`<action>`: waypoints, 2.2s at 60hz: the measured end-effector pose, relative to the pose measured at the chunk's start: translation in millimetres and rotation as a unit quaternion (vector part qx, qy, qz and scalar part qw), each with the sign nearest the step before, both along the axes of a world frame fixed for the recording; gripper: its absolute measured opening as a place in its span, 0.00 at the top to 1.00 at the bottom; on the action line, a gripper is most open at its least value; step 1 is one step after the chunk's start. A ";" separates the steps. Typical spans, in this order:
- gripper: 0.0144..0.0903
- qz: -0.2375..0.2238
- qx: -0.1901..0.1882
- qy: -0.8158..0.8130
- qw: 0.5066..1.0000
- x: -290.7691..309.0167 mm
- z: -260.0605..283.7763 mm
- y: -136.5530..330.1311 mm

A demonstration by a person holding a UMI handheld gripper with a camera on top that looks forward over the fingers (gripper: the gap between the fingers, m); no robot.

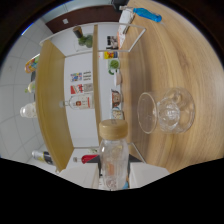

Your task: Make me a cup of Mount Fuji.

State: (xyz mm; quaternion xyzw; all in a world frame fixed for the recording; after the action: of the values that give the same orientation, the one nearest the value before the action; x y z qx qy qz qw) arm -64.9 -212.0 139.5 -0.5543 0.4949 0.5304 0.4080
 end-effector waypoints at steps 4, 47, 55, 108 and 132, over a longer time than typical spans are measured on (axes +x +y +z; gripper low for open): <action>0.66 -0.004 0.006 0.049 0.999 2.0 3.3 0.9; 0.65 0.015 0.043 -0.251 0.967 2.7 58.5 -7.0; 0.65 0.038 0.046 -0.454 0.889 -8.2 49.8 -3.2; 0.62 0.136 -0.009 -0.717 0.684 -35.3 -79.1 3.2; 0.06 0.171 -0.001 -0.715 0.678 -19.5 -19.7 -44.5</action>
State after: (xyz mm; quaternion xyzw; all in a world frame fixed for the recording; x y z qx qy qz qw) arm -84.4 -256.5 119.8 -0.8399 -0.0506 0.0320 0.5395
